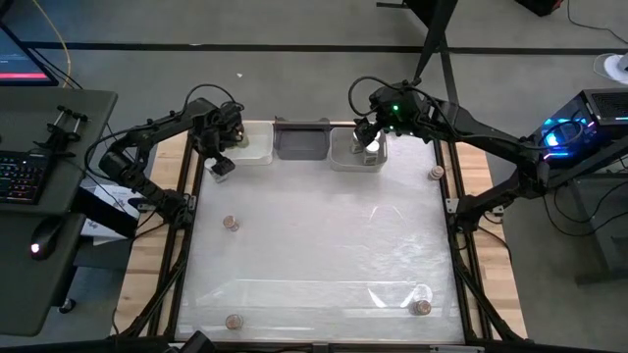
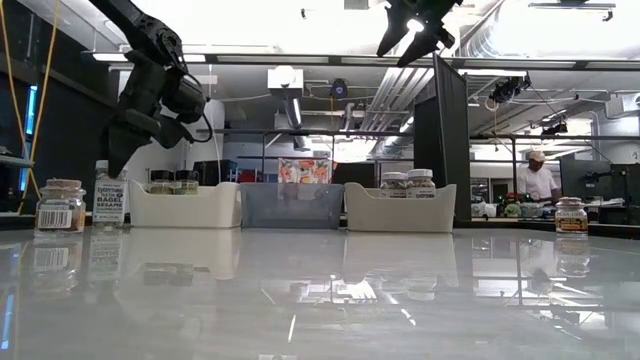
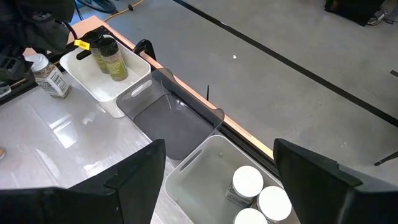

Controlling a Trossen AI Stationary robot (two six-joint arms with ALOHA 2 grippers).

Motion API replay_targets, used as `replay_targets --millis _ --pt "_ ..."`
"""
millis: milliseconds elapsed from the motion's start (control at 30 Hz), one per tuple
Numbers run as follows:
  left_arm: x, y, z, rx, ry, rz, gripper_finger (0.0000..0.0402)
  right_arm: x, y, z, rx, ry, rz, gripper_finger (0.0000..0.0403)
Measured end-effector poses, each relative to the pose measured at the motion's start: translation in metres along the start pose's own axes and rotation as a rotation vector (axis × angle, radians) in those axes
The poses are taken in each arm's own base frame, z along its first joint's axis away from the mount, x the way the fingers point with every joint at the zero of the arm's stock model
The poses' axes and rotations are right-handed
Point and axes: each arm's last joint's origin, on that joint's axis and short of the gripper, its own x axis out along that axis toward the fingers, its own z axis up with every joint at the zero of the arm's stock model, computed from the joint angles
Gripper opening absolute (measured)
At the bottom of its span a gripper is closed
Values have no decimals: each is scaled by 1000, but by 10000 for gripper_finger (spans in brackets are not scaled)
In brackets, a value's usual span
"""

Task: Sort spices by type
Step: Put the white seasoning bottle into the gray bin

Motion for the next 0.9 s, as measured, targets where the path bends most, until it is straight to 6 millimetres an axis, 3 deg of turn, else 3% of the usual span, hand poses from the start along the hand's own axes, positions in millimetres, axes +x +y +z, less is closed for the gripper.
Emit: replay_targets --millis 567,733,900 --pt "0 0 2 -2 -18 3 309 0 0 0 -3 0 0 293" --pt "1 0 2 -8 -16 3 291 0 0 0 -3 0 0 293" --pt "21 -3 -4 -1 41 -10 271 0 0 0 -3 0 0 293"
